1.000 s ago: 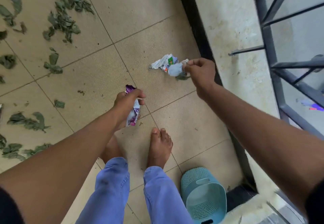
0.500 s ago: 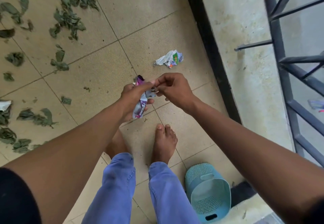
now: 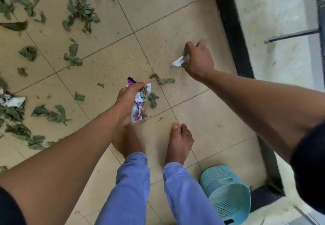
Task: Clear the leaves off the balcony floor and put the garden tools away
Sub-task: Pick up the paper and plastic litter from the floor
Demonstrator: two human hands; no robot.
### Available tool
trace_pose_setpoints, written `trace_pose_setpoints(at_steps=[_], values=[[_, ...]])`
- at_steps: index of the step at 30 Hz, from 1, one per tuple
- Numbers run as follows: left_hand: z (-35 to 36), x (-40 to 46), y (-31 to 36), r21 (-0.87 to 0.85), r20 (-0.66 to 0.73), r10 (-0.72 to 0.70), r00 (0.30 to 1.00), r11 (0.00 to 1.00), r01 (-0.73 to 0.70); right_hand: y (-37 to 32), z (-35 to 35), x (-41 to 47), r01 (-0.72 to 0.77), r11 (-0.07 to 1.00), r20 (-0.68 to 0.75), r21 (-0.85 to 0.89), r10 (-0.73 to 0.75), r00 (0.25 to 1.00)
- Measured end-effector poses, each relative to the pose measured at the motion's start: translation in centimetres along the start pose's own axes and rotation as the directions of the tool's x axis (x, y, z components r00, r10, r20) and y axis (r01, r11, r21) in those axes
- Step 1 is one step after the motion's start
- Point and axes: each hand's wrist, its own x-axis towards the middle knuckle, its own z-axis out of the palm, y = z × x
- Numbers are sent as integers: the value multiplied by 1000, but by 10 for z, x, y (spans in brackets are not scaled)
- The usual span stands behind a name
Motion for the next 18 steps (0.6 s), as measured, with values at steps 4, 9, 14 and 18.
trace_pose_setpoints(at_steps=[4,9,14,18], values=[[-11,-11,-1,-48,28,13,1000,999,-11,-15,-4,-18,-82,987,14,136,81,997],[-17,-30,7,-175,58,18,998,984,-8,-56,-27,-57,-185,814,188,551,94,978],[-25,-64,16,-337,9,64,998,940,-57,-112,-52,-110,-292,591,353,752,14,936],[-39,-101,19,-497,79,149,986,863,-90,-152,-57,-138,-390,527,462,755,-4,887]])
